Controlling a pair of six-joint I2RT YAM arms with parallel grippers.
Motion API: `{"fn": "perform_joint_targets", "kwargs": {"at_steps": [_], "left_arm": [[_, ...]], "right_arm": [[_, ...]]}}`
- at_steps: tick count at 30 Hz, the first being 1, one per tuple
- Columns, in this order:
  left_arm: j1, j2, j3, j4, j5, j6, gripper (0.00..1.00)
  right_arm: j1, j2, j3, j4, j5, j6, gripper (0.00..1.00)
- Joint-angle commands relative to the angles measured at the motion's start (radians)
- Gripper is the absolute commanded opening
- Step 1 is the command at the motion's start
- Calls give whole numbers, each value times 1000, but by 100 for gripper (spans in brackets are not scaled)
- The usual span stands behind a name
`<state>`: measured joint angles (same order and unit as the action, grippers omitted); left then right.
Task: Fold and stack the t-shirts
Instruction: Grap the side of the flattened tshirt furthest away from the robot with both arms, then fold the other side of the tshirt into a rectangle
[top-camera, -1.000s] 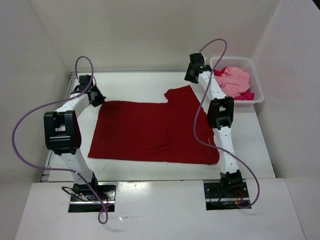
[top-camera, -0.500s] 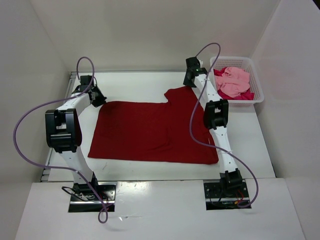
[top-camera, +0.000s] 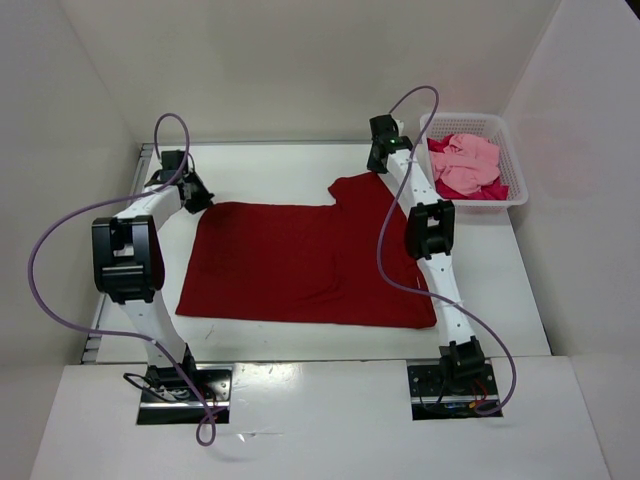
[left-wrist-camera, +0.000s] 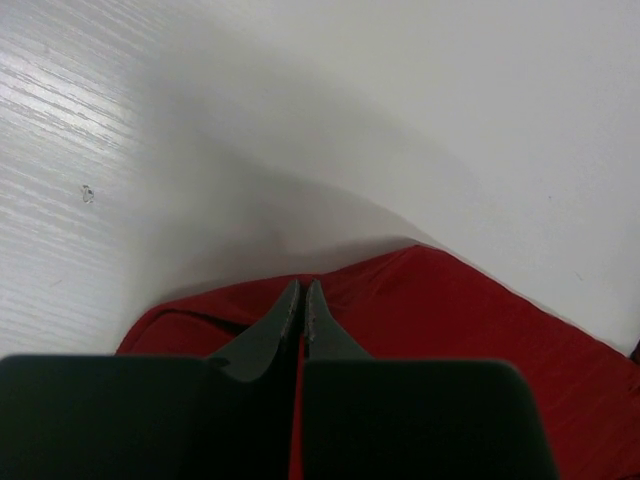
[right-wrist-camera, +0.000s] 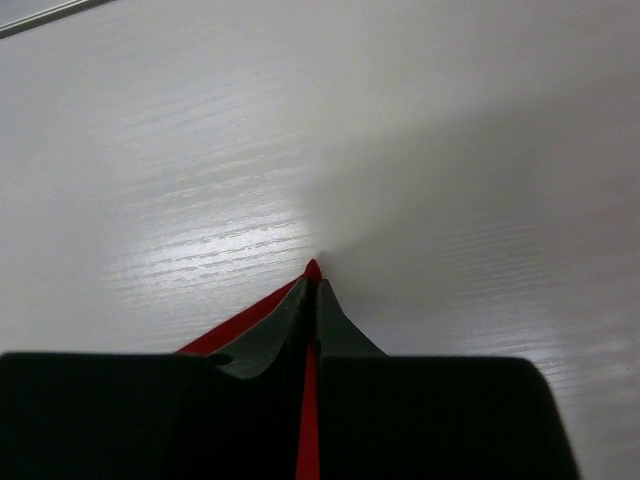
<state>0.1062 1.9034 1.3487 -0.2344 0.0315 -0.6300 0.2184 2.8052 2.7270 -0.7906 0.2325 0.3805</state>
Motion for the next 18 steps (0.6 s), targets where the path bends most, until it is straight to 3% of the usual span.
{"fn": "perform_joint_targets", "kwargs": {"at_steps": [1, 5, 8, 9, 18], "left_arm": [[3, 16, 33, 24, 11, 10, 0], [3, 16, 43, 24, 11, 10, 0], [3, 16, 32, 24, 11, 10, 0], [3, -30, -6, 33, -1, 10, 0], [13, -164, -77, 23, -12, 10, 0]], "right_arm": [[10, 4, 48, -47, 19, -6, 2], [10, -79, 39, -73, 19, -6, 0], [10, -223, -82, -84, -4, -6, 0], [10, -507, -505, 0, -15, -6, 0], [10, -1069, -1171, 73, -87, 55, 0]]}}
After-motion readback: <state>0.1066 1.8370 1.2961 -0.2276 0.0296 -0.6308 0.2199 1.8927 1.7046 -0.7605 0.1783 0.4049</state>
